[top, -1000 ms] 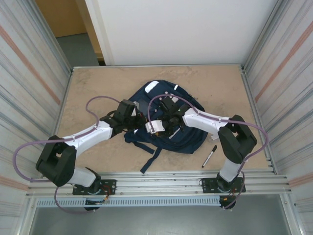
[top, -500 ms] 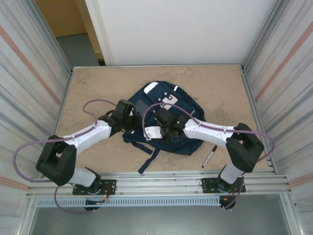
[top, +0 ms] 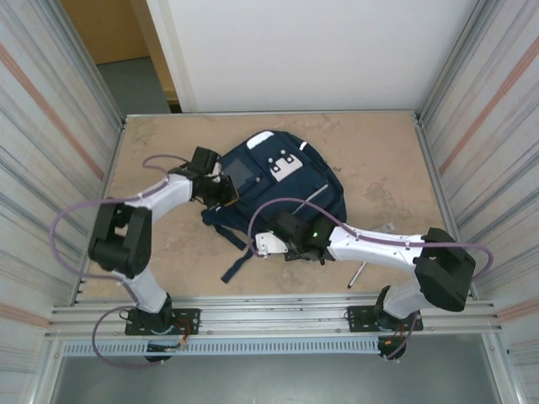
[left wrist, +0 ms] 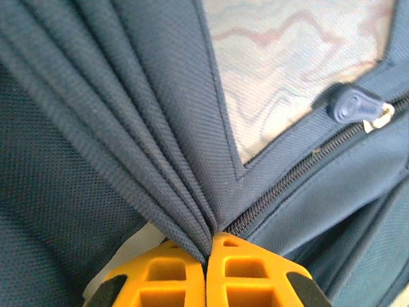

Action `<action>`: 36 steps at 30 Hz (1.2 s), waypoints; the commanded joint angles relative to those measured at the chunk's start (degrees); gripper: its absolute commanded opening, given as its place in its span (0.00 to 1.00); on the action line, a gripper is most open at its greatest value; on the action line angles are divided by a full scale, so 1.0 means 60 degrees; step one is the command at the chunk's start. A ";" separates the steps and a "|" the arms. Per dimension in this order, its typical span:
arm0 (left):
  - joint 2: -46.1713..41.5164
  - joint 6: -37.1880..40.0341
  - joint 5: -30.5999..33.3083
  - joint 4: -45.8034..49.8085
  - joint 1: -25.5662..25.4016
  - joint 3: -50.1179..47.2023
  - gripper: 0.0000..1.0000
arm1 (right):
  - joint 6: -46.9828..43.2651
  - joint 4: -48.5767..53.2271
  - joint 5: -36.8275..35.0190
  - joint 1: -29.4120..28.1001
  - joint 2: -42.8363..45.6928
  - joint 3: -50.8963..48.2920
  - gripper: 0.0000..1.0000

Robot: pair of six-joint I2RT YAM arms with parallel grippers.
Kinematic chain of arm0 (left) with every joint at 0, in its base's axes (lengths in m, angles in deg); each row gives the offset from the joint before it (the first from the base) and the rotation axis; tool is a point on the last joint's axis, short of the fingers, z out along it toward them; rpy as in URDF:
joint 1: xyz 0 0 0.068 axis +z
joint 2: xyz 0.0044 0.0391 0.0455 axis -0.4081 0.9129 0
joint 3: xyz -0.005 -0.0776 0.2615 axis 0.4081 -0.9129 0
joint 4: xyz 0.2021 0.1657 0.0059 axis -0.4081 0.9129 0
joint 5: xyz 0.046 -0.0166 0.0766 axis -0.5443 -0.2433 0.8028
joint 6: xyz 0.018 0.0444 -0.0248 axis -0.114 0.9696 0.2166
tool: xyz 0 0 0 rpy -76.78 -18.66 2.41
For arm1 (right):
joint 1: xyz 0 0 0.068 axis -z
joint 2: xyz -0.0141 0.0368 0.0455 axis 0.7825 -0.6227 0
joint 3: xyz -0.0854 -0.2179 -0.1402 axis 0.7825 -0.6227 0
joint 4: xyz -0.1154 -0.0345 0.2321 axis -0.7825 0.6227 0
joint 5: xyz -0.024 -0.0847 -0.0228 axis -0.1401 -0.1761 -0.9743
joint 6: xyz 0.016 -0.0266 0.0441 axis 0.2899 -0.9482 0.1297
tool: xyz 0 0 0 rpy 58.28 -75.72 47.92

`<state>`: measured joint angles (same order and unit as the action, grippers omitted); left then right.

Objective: Pack books, pencil case, and school supplies into a backpack

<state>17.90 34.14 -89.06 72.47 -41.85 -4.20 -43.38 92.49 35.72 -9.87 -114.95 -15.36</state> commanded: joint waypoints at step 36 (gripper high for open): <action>-0.1223 -0.2536 0.1950 -0.0836 -0.2637 -0.1436 0.41 | 0.5626 -0.2323 0.3595 0.2802 0.4899 -0.1663 0.60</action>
<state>8.77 23.05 -82.39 66.53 -56.03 -14.28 -12.82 78.70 55.21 6.63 -86.14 -24.92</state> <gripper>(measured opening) 0.409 0.600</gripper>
